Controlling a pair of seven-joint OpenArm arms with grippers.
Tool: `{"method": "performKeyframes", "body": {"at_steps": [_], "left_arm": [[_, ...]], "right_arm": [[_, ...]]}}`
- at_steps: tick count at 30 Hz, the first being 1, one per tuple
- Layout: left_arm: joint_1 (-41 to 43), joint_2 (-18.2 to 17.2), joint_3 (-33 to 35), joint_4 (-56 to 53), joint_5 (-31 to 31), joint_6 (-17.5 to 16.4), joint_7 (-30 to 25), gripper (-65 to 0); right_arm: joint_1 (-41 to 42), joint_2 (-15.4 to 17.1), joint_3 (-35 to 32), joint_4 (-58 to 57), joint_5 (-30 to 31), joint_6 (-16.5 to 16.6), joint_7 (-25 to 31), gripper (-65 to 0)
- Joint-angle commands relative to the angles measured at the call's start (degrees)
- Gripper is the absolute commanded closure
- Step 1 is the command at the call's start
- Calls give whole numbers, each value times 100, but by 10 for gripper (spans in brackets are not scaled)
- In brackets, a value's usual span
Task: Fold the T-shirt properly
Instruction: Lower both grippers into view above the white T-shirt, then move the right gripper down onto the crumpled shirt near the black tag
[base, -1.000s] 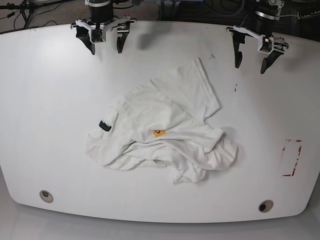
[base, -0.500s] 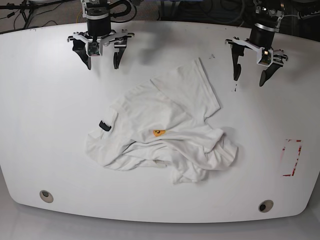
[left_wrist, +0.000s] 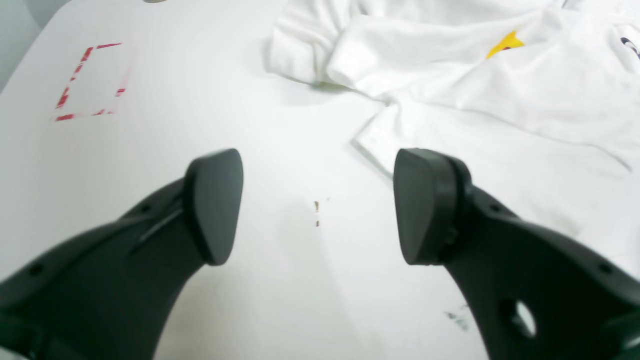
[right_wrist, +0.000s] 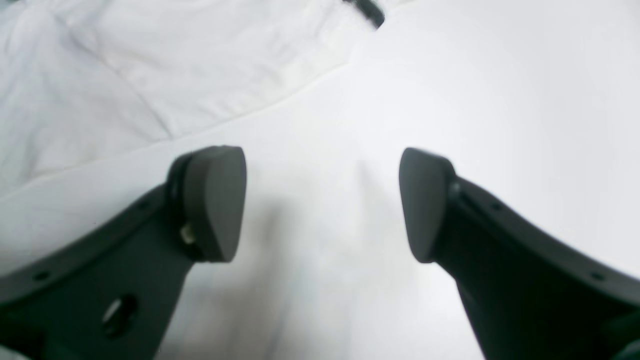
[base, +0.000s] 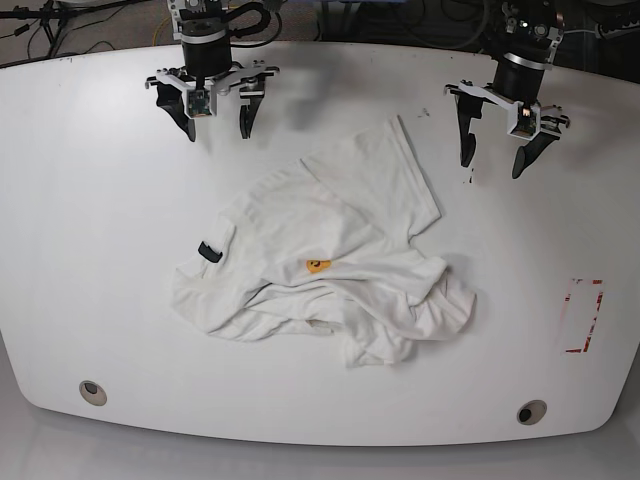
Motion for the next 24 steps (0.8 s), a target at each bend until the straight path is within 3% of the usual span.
{"method": "performKeyframes", "body": {"at_steps": [1,14,24], "left_arm": [[-31,-76,14,97,-52,18,-218,-435],[-163,-178,-20,66,-142,35,-237,-436],[-263,-95,-92,44,-164,20,-100,-433]], "right_arm": [[228,50,-15,147,17,-19,-40,-459],[809,86,177,153,3,-19,-383,-464],[1751,13,284,0,-2,139,-1311,-468]]}}
